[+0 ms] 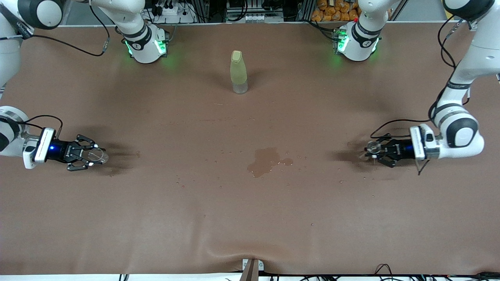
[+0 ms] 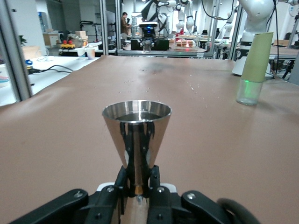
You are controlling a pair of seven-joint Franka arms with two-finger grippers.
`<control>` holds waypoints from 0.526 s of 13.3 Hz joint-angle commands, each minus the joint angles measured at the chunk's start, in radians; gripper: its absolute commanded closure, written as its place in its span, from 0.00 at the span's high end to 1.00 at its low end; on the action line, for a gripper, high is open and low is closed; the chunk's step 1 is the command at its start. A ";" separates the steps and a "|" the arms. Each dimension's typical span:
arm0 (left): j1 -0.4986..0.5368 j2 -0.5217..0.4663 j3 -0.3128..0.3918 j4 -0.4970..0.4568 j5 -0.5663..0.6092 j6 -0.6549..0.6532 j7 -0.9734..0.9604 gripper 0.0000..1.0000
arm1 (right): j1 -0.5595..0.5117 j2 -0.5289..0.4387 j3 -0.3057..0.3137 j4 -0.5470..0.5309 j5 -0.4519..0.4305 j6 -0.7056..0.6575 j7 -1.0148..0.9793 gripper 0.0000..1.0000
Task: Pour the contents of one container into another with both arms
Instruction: 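Level the glass cup and carry it back while the left gripper returns the jigger, then lower the glass cup and jigger onto the table and open both grippers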
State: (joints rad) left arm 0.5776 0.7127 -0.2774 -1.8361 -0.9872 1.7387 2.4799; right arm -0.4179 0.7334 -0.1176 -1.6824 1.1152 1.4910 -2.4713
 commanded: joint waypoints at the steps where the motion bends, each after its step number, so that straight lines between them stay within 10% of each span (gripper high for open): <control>1: 0.048 0.052 -0.008 0.027 0.047 -0.021 0.013 0.00 | -0.042 0.061 0.024 0.032 -0.011 -0.047 -0.055 0.00; 7: 0.061 0.116 -0.005 0.049 0.087 -0.044 0.082 0.00 | -0.064 0.110 0.027 0.036 -0.003 -0.070 -0.112 0.01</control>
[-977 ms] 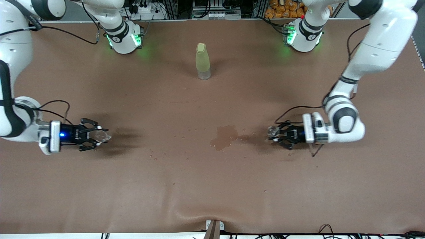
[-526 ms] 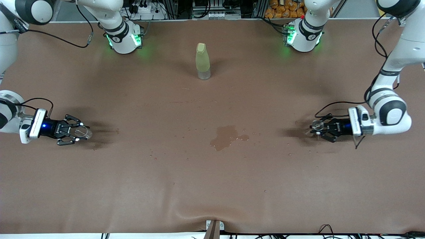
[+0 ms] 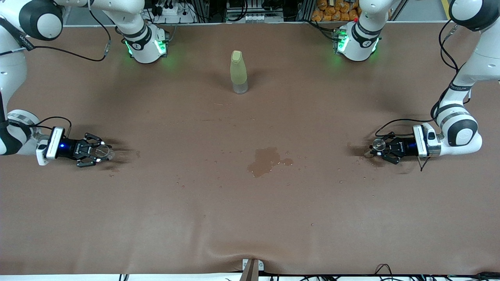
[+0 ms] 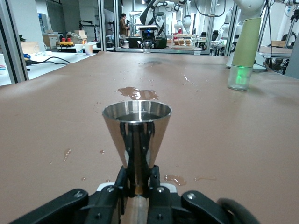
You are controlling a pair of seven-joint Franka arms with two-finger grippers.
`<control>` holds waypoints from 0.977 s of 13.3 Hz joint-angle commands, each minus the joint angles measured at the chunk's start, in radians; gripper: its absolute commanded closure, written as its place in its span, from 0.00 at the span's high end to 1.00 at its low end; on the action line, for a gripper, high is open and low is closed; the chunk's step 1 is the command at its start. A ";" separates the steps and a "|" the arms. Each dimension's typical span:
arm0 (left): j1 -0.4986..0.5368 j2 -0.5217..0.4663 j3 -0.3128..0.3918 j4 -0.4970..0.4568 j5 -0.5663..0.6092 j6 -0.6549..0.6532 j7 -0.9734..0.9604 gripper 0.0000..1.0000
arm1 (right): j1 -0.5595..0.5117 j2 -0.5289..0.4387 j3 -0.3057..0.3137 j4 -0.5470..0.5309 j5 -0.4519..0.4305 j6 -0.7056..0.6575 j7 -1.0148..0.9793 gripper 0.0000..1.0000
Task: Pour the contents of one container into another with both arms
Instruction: 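Lower the glass cup and jigger onto the table and open both grippers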
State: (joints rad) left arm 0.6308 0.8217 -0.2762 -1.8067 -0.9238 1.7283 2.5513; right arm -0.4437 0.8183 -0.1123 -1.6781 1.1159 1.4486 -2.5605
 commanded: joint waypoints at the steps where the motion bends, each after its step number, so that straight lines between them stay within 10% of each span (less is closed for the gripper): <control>1: 0.007 0.010 -0.006 0.021 0.023 -0.042 0.027 0.05 | -0.047 0.048 0.022 0.044 -0.004 -0.049 -0.047 0.01; 6: 0.007 0.025 -0.006 0.040 0.023 -0.091 0.044 0.36 | -0.049 0.153 0.022 0.143 -0.002 -0.099 -0.089 0.14; 11: 0.009 0.028 -0.006 0.055 0.043 -0.096 0.044 0.46 | -0.047 0.174 0.022 0.141 -0.004 -0.099 -0.087 0.52; 13: 0.009 0.030 0.006 0.070 0.066 -0.096 0.044 0.51 | -0.047 0.174 0.022 0.141 -0.004 -0.109 -0.076 0.83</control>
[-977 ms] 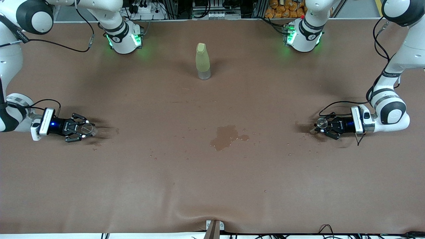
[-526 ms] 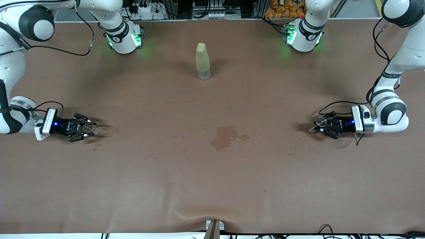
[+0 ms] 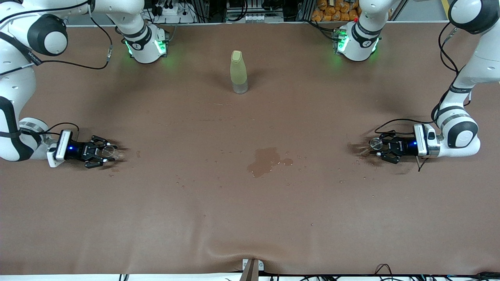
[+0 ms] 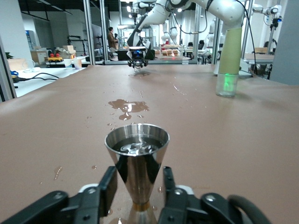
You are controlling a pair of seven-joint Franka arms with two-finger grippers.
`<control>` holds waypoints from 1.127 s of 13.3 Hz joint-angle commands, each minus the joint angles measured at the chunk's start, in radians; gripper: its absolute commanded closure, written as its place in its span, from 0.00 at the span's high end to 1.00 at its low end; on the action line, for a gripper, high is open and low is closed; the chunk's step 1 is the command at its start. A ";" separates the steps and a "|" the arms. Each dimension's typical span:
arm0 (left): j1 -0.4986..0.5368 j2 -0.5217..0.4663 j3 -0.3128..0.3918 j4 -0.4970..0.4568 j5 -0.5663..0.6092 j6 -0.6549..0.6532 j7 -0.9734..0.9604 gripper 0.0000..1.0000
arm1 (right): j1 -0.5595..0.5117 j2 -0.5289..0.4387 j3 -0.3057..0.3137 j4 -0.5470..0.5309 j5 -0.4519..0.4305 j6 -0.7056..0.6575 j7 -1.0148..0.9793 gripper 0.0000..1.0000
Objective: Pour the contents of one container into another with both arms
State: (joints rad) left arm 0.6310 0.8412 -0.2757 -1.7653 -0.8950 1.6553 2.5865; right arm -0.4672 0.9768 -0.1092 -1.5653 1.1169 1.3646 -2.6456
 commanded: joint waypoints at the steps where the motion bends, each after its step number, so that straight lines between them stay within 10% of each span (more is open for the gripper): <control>1: 0.009 0.009 0.016 0.030 0.048 -0.023 0.009 0.51 | -0.024 0.016 0.019 0.028 -0.005 -0.036 0.012 0.86; 3: 0.029 0.007 0.016 0.047 0.071 -0.029 0.007 0.52 | -0.025 0.013 0.019 0.028 -0.005 -0.048 0.018 1.00; 11: 0.026 -0.071 0.000 0.300 0.241 -0.186 -0.362 0.51 | -0.022 -0.133 -0.007 0.044 -0.022 -0.096 0.390 1.00; 12: 0.026 -0.092 -0.022 0.325 0.266 -0.193 -0.408 0.86 | -0.018 -0.163 -0.015 0.072 -0.031 -0.096 0.477 1.00; 15: 0.012 -0.209 -0.054 0.330 0.291 -0.190 -0.561 1.00 | 0.040 -0.314 -0.014 0.140 -0.109 -0.078 0.764 1.00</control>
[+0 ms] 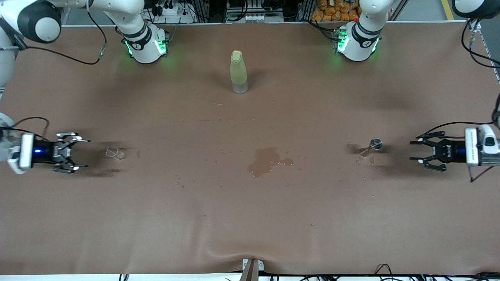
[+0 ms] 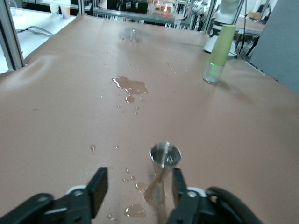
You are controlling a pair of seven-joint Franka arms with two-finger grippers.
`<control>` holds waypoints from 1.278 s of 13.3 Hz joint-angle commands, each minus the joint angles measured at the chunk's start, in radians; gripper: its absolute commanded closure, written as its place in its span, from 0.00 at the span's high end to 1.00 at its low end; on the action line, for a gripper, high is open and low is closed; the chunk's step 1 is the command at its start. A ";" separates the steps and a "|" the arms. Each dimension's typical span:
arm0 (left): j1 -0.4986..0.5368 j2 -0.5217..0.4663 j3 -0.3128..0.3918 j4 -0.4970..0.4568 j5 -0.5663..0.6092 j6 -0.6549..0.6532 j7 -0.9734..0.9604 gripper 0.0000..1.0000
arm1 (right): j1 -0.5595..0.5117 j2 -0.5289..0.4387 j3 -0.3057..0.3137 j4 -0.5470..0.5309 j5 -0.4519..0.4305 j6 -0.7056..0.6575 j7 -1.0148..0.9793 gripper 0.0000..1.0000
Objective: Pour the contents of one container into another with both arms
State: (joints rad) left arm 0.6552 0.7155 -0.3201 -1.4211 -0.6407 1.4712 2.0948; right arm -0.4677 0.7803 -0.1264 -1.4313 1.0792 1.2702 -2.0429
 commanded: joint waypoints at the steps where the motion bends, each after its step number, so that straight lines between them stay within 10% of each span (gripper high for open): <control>1: -0.032 -0.128 -0.010 -0.018 0.039 0.004 -0.117 1.00 | 0.088 -0.198 0.002 0.006 -0.129 0.067 0.243 1.00; 6: -0.109 -0.304 -0.011 -0.021 0.143 0.104 -0.430 1.00 | 0.251 -0.349 0.002 -0.012 -0.325 0.307 0.654 1.00; 17: -0.353 -0.505 -0.013 -0.018 0.582 0.218 -1.319 1.00 | 0.441 -0.651 0.002 -0.084 -0.741 0.307 1.537 1.00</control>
State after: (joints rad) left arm 0.3367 0.2537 -0.3389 -1.4131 -0.1318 1.6723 0.9264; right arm -0.0711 0.2207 -0.1156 -1.4383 0.4049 1.5594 -0.6757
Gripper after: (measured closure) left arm 0.000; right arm 0.000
